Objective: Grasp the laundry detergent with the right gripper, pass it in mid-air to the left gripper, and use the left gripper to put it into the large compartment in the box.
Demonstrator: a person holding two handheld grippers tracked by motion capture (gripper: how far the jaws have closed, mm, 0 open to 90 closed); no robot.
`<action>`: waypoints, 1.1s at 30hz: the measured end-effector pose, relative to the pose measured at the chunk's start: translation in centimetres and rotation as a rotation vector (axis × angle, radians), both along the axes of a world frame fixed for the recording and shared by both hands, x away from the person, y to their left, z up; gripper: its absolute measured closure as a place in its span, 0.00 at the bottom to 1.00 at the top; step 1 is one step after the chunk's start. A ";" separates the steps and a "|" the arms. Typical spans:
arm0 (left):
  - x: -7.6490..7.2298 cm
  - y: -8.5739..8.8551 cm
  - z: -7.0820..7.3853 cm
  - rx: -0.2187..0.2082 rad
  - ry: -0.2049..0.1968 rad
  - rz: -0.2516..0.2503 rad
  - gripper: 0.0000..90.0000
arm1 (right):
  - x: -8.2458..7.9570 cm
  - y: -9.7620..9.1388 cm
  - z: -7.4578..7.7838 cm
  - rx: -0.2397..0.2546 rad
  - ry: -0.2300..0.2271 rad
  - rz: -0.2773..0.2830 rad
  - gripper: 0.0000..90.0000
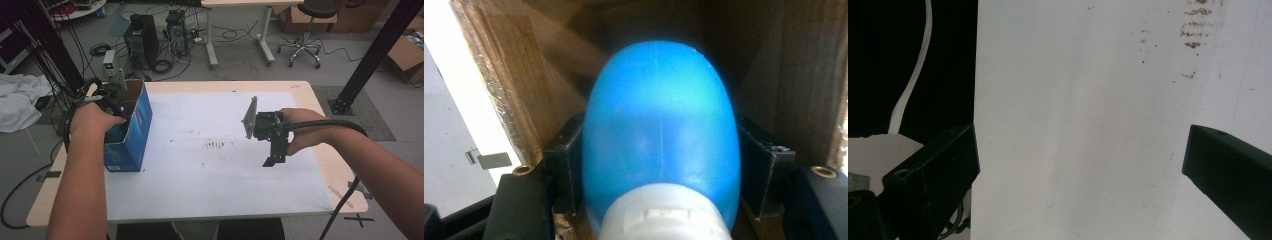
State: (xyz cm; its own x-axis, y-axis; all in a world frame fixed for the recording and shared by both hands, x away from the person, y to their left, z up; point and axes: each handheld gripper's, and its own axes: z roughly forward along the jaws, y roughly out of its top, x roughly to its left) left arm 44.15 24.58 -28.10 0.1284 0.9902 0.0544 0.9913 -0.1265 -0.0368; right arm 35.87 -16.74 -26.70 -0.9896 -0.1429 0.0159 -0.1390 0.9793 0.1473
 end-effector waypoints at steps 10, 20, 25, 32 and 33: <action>-0.2 0.0 1.0 -0.007 -0.001 -0.002 0.34 | 0.0 0.1 0.0 -0.001 0.003 -0.001 0.02; -0.4 0.1 2.3 0.012 -0.026 0.009 0.34 | 0.0 0.1 0.1 0.003 -0.002 0.003 0.02; -0.5 0.0 3.0 0.009 -0.035 0.002 0.32 | 0.0 0.1 0.1 0.001 0.000 0.000 0.02; -0.7 -0.4 3.8 0.022 -0.041 -0.002 0.27 | 0.0 0.0 0.1 0.004 -0.004 -0.002 0.02; -0.8 -0.5 4.0 0.021 -0.041 0.000 0.26 | 0.0 0.0 0.1 0.004 -0.006 0.002 0.02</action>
